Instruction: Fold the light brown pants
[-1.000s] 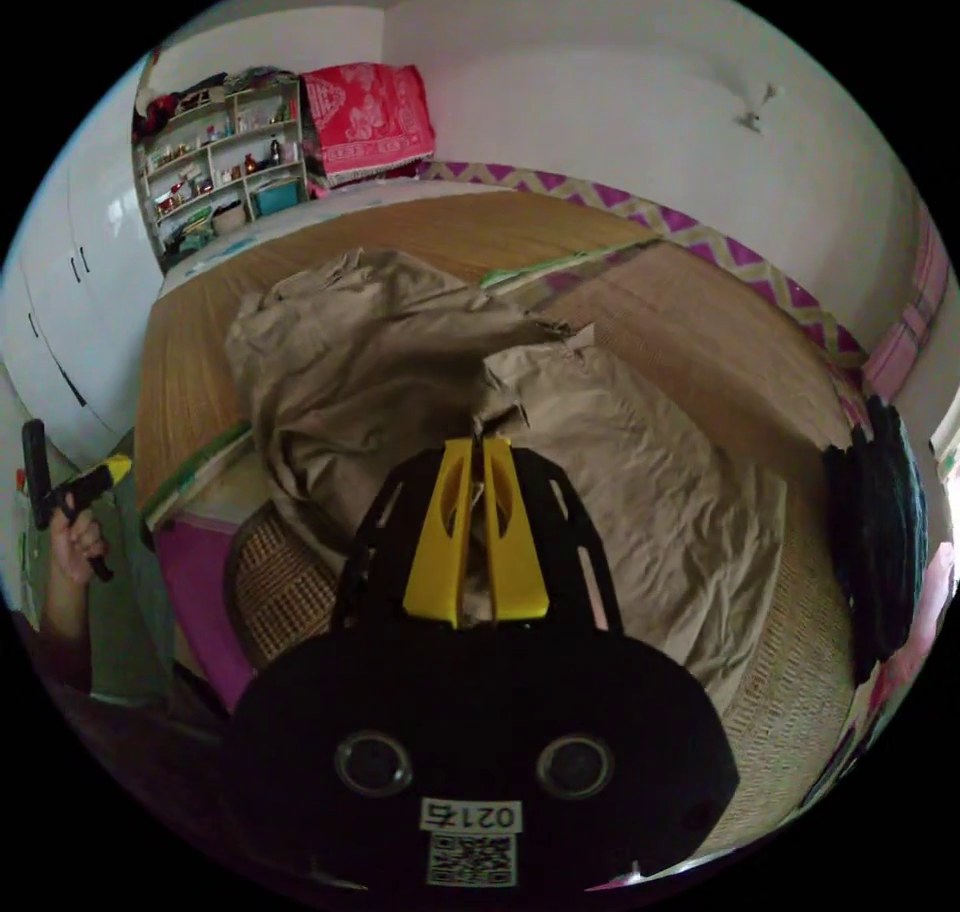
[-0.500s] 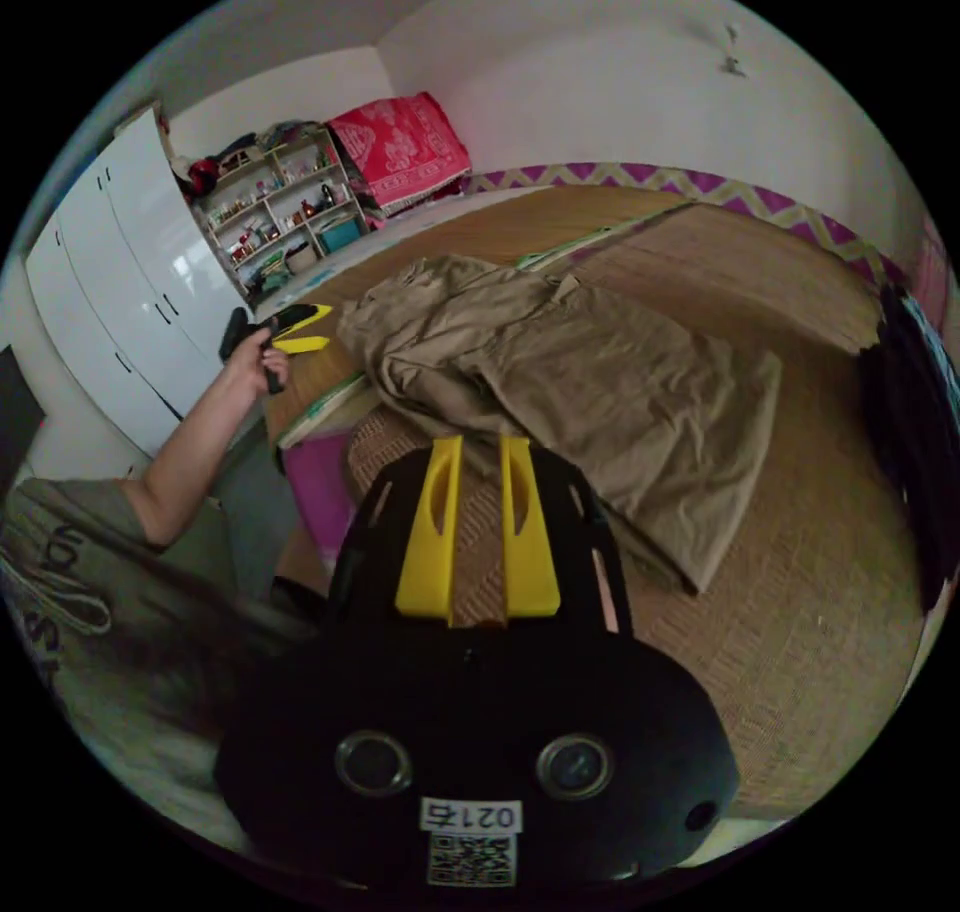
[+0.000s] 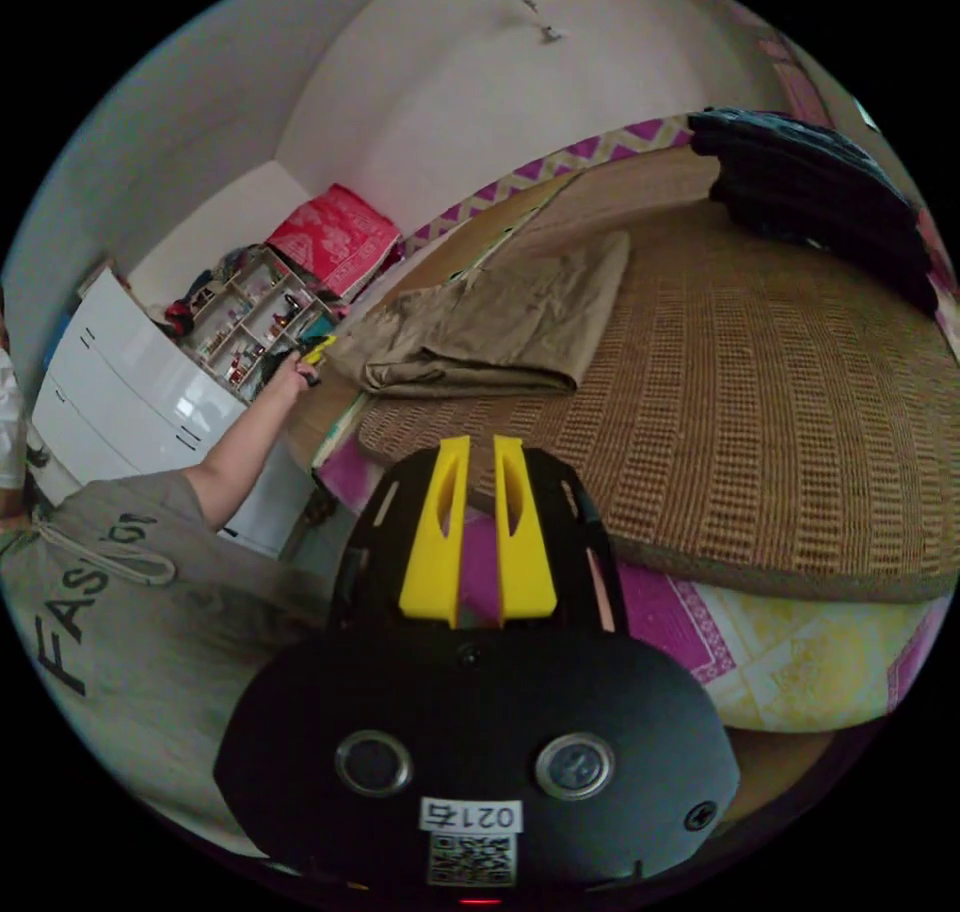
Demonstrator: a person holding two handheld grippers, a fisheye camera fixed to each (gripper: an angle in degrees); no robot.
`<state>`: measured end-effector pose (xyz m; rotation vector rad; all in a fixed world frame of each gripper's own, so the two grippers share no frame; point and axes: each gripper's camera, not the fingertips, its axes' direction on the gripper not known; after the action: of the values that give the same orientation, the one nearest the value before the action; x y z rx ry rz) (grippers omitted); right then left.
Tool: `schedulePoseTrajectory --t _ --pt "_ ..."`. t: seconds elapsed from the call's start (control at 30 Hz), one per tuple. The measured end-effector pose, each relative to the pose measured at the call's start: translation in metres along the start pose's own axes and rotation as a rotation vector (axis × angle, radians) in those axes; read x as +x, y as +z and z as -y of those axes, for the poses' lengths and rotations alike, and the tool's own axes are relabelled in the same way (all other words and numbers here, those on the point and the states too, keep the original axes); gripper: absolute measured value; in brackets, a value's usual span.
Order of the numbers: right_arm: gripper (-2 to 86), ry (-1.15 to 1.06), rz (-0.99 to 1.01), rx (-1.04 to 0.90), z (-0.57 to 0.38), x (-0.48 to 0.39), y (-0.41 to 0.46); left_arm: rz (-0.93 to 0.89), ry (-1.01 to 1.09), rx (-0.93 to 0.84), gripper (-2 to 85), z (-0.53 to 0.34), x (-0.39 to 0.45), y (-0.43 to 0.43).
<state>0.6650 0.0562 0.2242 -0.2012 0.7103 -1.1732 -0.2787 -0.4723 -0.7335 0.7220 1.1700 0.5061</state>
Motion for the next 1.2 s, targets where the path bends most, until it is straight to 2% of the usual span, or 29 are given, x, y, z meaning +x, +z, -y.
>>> schedulePoseTrajectory --t 0.17,0.3,0.37,0.47,0.53,0.6,0.73,0.8,0.87,0.93,1.0,1.03,1.07,1.2 --pt "2.4 0.043 0.035 0.004 -0.004 0.037 -0.017 0.072 0.438 0.057 1.0 -0.085 0.157 0.007" --pt "1.6 0.05 0.08 -0.001 -0.001 0.063 -0.023 0.14 0.922 0.058 1.3 -0.222 0.291 0.052" --pt "1.3 0.053 0.097 0.015 -0.001 0.071 -0.028 0.124 1.064 0.008 1.4 -0.287 0.328 0.088" --pt "0.9 0.07 0.126 0.054 -0.001 0.085 -0.041 0.095 1.22 -0.159 1.3 -0.391 0.363 0.168" --pt "0.7 0.082 0.146 0.072 -0.002 0.096 -0.051 0.139 1.332 -0.337 1.0 -0.474 0.365 0.241" --pt "0.5 0.088 0.148 0.074 -0.003 0.104 -0.057 0.198 1.38 -0.42 1.0 -0.525 0.353 0.281" --pt "0.2 0.118 0.161 0.116 -0.006 0.124 -0.075 0.185 1.378 -0.243 1.4 -0.564 0.354 0.279" --pt "0.2 0.129 0.159 0.129 -0.005 0.133 -0.08 0.146 1.375 -0.21 2.2 -0.573 0.358 0.279" --pt "0.4 0.136 0.165 0.144 -0.002 0.14 -0.083 0.121 1.396 -0.278 3.5 -0.589 0.355 0.297" --pt "1.3 0.131 0.177 0.152 0.007 0.147 -0.083 0.193 1.436 -0.478 5.1 -0.619 0.339 0.341" --pt "2.8 0.114 0.167 0.159 0.016 0.148 -0.083 0.172 1.417 -0.361 5.7 -0.625 0.335 0.333" --pt "4.2 0.094 0.15 0.162 0.024 0.147 -0.084 0.171 1.402 -0.379 5.8 -0.627 0.337 0.334" --pt "4.6 0.081 0.139 0.162 0.028 0.146 -0.084 0.159 1.391 -0.392 5.7 -0.627 0.337 0.333" --pt "6.0 -0.03 0.079 0.168 0.081 0.142 -0.078 -0.082 1.33 -0.37 1.7 -0.611 0.328 0.304"
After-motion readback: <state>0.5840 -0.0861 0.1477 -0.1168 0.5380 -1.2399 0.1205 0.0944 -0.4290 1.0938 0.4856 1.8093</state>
